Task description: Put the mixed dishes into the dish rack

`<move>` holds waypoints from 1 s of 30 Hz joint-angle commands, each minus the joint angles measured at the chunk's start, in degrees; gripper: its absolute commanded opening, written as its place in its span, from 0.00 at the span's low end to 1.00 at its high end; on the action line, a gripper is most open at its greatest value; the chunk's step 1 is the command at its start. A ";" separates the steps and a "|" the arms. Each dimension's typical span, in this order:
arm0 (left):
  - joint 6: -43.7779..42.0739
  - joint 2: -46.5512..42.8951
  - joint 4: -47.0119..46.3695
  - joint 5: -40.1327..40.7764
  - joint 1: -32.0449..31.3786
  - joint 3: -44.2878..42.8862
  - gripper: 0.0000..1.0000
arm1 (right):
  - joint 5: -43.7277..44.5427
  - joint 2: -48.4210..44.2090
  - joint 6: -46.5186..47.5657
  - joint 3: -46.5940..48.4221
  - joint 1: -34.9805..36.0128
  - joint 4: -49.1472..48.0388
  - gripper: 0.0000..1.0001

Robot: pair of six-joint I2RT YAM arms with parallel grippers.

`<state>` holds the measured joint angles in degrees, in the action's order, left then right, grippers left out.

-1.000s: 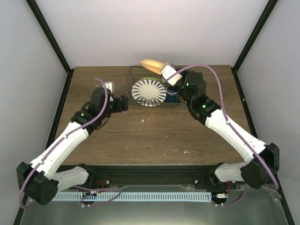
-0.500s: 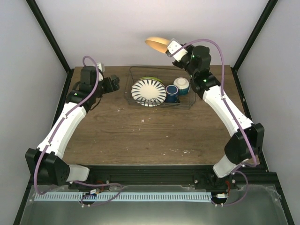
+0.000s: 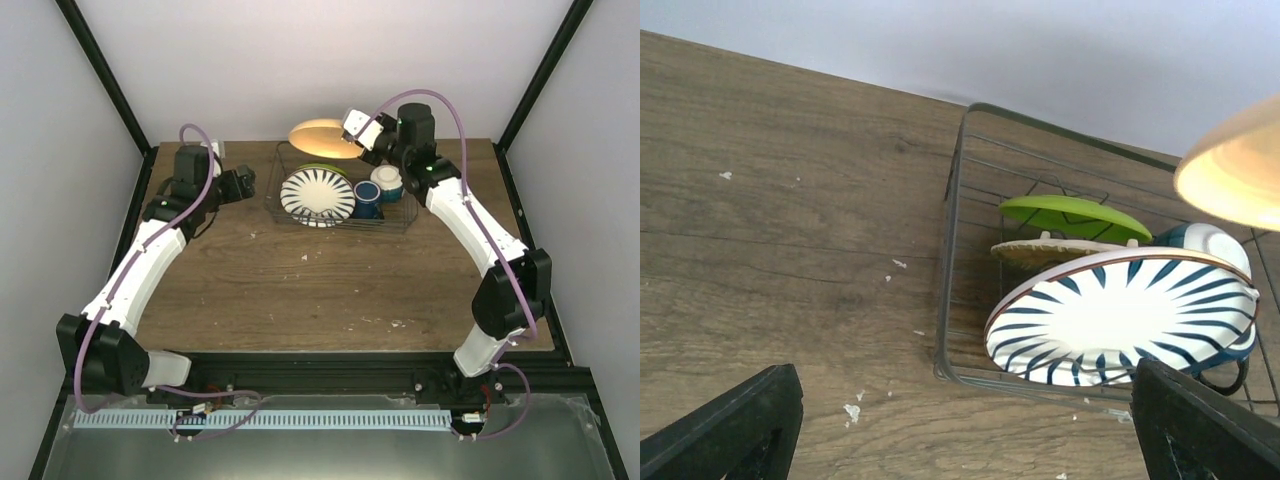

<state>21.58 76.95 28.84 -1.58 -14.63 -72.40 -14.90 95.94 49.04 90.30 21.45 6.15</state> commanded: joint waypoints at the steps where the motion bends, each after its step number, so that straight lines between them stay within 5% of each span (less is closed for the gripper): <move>1: -1.56 0.27 -2.01 0.12 0.89 -0.18 0.91 | -3.52 -1.31 -0.15 -1.35 -0.21 0.01 0.01; 30: -0.75 2.12 -2.74 -0.09 1.99 0.15 0.91 | -1.62 6.65 0.67 -0.26 -0.18 -4.35 0.01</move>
<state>20.75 78.15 26.96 -1.78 -12.99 -71.81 -18.13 102.30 48.51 87.96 21.34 2.48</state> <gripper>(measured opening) 0.914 0.109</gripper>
